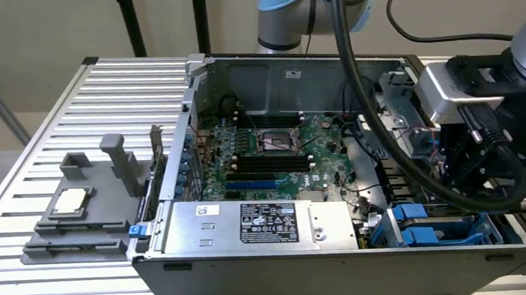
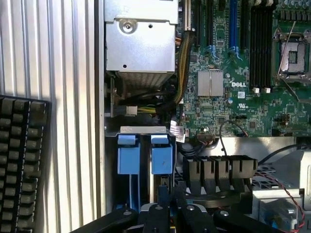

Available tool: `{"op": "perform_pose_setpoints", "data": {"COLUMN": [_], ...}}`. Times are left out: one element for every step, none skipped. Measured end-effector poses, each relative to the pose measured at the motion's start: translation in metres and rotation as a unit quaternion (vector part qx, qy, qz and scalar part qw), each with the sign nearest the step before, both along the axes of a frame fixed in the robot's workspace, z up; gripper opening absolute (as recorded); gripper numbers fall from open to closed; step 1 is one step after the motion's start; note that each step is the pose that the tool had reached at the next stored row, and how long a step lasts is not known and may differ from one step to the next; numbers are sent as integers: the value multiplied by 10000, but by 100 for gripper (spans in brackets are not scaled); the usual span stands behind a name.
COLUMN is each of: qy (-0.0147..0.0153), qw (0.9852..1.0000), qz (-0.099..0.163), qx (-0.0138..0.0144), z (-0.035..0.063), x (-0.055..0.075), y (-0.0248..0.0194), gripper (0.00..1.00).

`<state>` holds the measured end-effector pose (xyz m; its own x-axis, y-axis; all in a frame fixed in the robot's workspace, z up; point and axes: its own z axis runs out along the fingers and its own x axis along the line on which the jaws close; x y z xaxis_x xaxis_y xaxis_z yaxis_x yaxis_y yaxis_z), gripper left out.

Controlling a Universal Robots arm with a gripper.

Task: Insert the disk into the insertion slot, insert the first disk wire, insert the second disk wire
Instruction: 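Insert the second disk wire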

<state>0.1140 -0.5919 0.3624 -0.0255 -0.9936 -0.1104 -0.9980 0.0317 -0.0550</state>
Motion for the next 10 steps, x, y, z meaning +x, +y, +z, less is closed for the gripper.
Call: {"op": "perform_pose_setpoints", "data": {"qy": [-11,-21,-32,-42,-51,-60,-69,-77,-83,-91], "qw": [10000,10000,10000,9999,9999,9999,9999,9998,9998,9998], "qz": [0,0,0,0,0,0,0,0,0,0], "qx": [24,47,70,91,111,129,146,162,178,198], "z": [-11,-22,-33,-45,-56,-68,-80,-93,-104,-116], "x": [-1,-2,-2,-2,-2,-2,-2,-2,-2,-2], "y": [-2,-4,-6,-8,-11,-14,-18,-23,-29,-36], "gripper": [16,16,16,16,16,16,16,16,16,16]}}
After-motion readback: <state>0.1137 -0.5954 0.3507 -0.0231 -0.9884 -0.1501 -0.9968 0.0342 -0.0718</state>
